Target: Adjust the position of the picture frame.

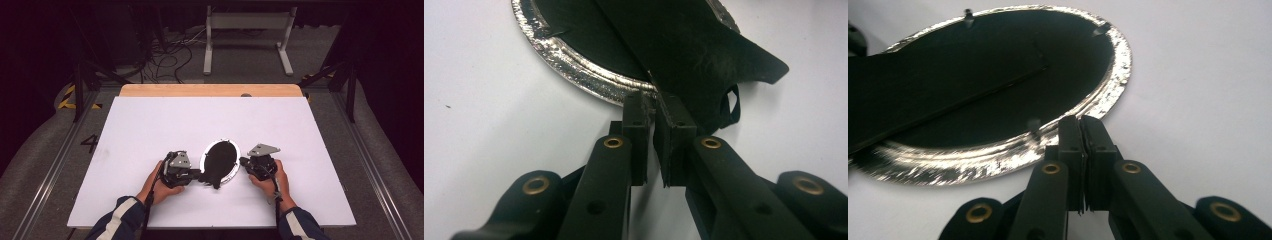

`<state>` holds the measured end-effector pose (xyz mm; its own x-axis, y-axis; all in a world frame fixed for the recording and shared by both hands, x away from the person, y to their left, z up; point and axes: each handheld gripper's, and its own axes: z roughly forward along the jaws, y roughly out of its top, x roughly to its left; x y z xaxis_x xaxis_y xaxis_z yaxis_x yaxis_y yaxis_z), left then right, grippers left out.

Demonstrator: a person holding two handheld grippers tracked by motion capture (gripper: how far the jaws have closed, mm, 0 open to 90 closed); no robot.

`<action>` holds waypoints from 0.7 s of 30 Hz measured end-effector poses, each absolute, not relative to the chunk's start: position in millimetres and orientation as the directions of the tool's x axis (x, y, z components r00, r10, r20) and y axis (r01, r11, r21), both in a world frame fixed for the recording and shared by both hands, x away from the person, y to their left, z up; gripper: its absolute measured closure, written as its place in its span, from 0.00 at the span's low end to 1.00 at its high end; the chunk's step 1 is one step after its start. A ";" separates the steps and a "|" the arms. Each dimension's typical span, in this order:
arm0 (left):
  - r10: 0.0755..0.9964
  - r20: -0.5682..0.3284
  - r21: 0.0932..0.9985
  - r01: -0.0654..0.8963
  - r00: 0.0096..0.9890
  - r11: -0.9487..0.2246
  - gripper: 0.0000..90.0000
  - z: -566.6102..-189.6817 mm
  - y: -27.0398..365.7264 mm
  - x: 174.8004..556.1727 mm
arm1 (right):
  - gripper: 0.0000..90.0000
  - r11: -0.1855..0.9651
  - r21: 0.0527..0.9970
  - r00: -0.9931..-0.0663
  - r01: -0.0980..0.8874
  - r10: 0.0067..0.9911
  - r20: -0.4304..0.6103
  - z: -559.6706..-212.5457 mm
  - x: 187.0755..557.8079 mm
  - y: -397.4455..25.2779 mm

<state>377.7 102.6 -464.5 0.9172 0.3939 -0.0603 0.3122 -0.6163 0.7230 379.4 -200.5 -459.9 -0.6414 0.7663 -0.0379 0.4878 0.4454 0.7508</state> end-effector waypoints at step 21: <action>0.375 -0.057 0.716 0.299 0.925 -0.631 0.95 -464.0 95.3 367.7 | 1.00 0.460 0.746 -0.707 0.482 0.706 0.021 -460.7 345.9 -192.1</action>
<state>367.7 95.3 -464.0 0.9254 0.3747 -0.0567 0.2993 -0.6310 0.7157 345.9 -192.1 -460.7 -0.7074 0.7065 0.0208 0.4816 0.4603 0.7458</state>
